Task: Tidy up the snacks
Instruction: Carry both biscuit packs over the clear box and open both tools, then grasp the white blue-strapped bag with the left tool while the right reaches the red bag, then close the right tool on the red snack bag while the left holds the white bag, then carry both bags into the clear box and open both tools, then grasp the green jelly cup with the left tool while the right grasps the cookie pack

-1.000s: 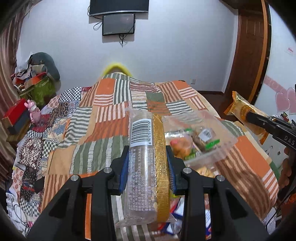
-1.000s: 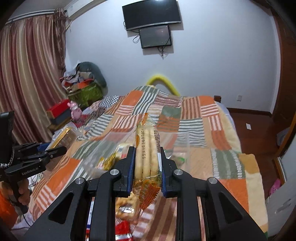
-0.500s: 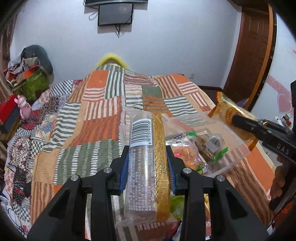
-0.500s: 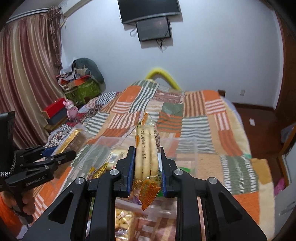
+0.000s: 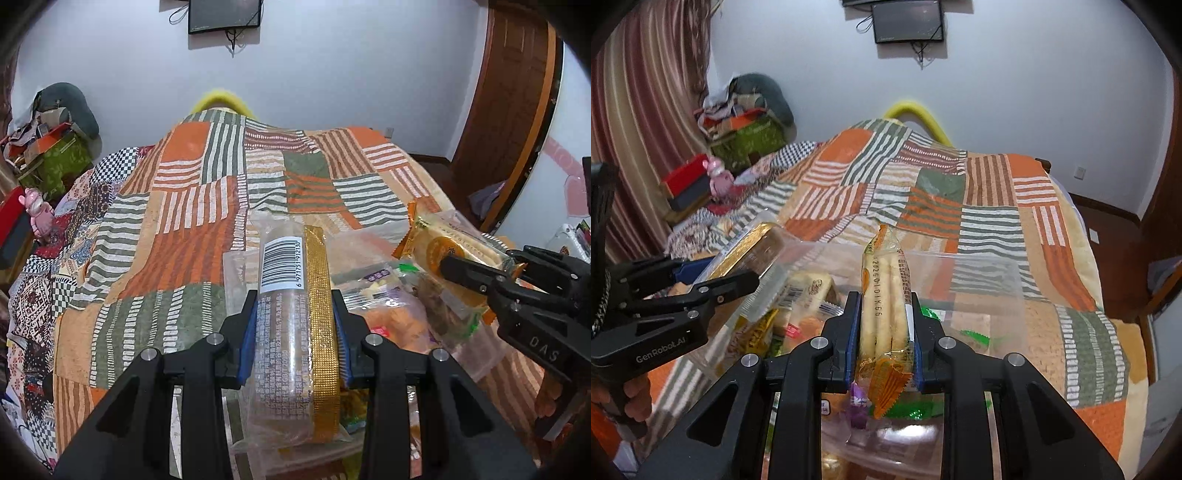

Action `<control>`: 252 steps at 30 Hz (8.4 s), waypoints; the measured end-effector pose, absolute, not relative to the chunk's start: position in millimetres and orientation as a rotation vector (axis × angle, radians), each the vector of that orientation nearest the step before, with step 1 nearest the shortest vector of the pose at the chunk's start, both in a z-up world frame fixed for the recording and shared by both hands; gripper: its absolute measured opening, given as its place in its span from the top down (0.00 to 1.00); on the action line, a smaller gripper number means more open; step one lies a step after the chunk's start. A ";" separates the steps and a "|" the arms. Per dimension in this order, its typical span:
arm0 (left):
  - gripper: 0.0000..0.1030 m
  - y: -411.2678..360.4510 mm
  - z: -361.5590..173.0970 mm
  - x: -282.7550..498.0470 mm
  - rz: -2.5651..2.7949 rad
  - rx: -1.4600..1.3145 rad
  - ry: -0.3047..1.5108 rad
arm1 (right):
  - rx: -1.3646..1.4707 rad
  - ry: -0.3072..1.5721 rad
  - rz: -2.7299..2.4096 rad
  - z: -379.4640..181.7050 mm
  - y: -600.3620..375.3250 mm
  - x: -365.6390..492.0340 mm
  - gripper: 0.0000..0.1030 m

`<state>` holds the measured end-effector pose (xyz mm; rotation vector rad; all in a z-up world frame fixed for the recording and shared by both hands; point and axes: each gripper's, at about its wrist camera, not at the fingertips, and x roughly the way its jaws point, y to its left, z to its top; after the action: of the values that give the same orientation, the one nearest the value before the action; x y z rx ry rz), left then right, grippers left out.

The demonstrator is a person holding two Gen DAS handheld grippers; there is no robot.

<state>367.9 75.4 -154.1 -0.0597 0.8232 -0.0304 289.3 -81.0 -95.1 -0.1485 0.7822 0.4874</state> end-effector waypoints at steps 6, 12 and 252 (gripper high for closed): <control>0.64 76.2 -161.8 371.1 -0.031 -0.058 0.859 | -0.159 0.820 0.467 -101.5 -81.2 296.1 0.78; 0.58 73.9 -140.1 350.8 -0.034 -0.041 0.810 | -0.149 0.812 0.456 -92.7 -86.4 286.1 0.58; 0.29 40.8 -203.4 277.0 -0.162 -0.086 0.982 | -0.207 1.033 0.595 -149.4 -83.2 217.7 0.58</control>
<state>277.0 40.8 -203.4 -0.0856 0.9819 -0.1624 217.7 -83.2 -149.4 -0.2066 1.0328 0.5947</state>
